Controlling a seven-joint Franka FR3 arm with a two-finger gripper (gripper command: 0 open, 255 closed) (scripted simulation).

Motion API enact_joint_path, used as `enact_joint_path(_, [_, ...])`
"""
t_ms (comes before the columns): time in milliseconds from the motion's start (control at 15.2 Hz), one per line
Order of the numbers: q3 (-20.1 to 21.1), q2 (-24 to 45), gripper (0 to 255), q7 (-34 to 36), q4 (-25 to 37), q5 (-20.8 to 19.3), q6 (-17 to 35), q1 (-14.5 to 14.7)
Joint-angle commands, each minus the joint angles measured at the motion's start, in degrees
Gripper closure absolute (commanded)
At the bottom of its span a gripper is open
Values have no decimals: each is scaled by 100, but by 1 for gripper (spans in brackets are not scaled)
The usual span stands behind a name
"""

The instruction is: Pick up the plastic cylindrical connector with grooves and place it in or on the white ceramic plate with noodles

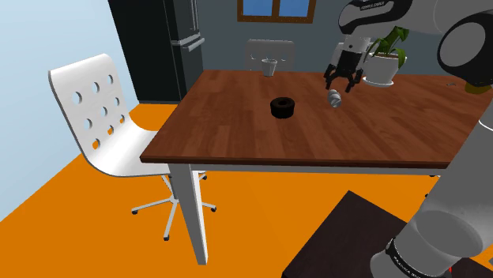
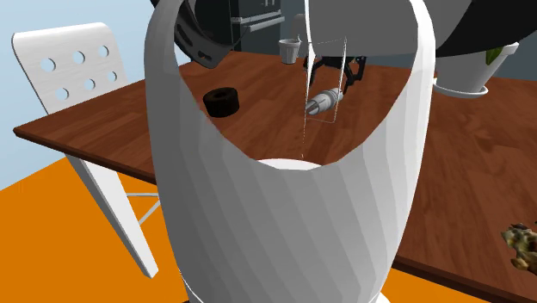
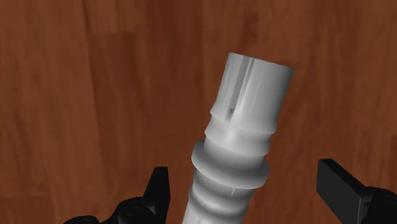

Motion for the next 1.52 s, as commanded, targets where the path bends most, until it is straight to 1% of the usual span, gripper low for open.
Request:
enact_joint_path(0, [-15, 25, 0, 191, -119, 47, 148, -9])
enact_joint_path(330, [12, 22, 0, 178, -546, 61, 576, 24])
enact_joint_path(858, [12, 22, 0, 178, -546, 60, 575, 24])
enact_joint_path(924, [12, 22, 255, 178, -546, 60, 575, 24])
enact_joint_path(1452, [12, 21, 255, 178, -547, 60, 575, 24])
